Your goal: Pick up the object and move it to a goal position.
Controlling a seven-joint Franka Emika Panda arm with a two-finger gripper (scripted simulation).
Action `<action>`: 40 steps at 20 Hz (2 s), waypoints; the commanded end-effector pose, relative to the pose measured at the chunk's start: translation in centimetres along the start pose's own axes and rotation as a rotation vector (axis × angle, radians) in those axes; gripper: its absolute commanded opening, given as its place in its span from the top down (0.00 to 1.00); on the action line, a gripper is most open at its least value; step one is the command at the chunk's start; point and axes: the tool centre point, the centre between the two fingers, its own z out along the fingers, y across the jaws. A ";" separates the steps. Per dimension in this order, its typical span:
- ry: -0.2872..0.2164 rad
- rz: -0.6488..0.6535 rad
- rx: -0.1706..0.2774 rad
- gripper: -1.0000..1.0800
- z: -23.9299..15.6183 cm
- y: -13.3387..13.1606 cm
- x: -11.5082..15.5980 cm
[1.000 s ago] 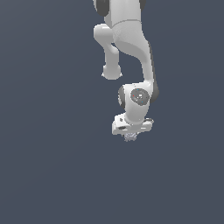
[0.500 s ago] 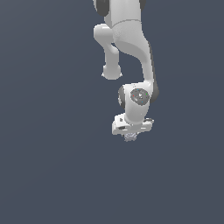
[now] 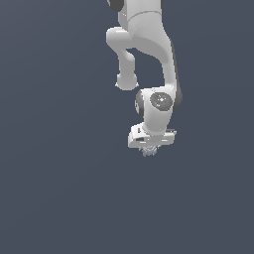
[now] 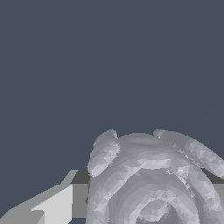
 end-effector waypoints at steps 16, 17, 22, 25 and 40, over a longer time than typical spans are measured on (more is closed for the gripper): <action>0.001 -0.001 -0.002 1.00 -14.6 -3.9 -5.3; 0.001 -0.001 -0.002 1.00 -15.7 -4.2 -5.7; 0.001 -0.001 -0.002 1.00 -21.1 -5.7 -7.6; 0.001 -0.001 -0.002 1.00 -24.0 -6.5 -8.6; 0.000 -0.001 -0.001 1.00 -32.6 -8.9 -11.1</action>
